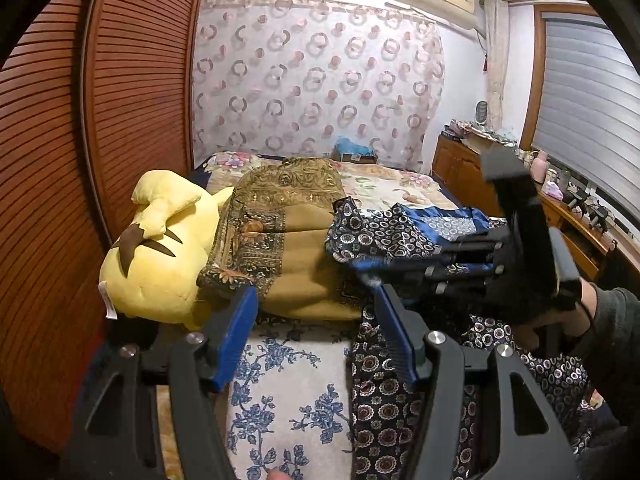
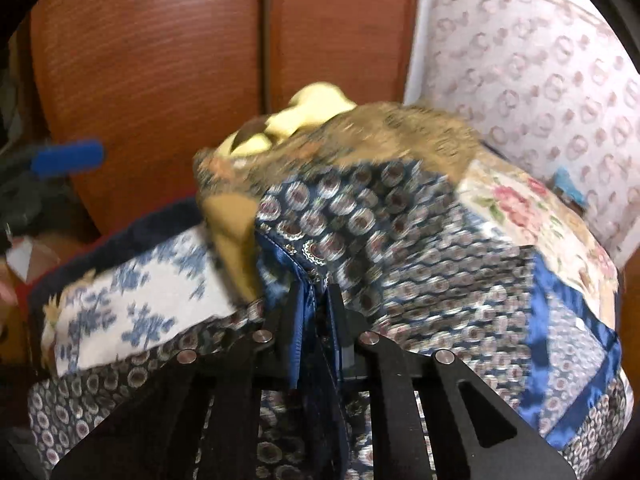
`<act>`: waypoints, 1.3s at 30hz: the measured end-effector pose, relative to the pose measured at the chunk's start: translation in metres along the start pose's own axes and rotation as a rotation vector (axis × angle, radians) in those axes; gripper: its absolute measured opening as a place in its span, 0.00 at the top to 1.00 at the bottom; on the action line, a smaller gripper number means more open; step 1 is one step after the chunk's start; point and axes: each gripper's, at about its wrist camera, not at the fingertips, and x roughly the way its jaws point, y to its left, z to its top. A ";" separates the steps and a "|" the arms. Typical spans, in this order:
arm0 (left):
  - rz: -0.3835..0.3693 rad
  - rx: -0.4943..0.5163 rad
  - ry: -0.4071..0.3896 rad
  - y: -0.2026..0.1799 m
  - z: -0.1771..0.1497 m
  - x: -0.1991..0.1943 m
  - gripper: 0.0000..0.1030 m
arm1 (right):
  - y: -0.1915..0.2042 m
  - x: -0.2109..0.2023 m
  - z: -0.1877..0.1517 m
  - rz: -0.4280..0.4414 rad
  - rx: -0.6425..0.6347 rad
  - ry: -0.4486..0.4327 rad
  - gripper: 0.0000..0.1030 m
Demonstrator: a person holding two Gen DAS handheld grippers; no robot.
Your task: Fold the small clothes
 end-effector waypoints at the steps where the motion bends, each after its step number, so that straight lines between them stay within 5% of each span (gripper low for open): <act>1: -0.002 0.000 0.001 -0.001 0.000 0.001 0.41 | -0.009 -0.003 0.000 -0.025 0.027 -0.010 0.91; 10: -0.014 0.012 0.028 -0.009 -0.002 0.016 0.41 | -0.067 -0.019 -0.020 -0.137 0.182 0.008 0.91; 11: -0.015 0.017 0.035 -0.011 -0.002 0.020 0.41 | -0.070 -0.022 -0.022 -0.142 0.187 0.009 0.88; 15: -0.020 0.031 0.058 -0.017 0.002 0.034 0.41 | -0.085 -0.037 -0.034 -0.192 0.216 0.007 0.50; 17: -0.021 0.043 0.072 -0.020 0.005 0.042 0.41 | -0.094 -0.042 -0.040 -0.206 0.214 0.015 0.44; 35: -0.055 0.066 0.222 -0.038 0.039 0.143 0.42 | -0.151 -0.068 -0.131 -0.265 0.224 0.160 0.42; 39: -0.077 0.060 0.238 -0.040 0.043 0.160 0.51 | -0.159 -0.075 -0.148 -0.280 0.235 0.172 0.42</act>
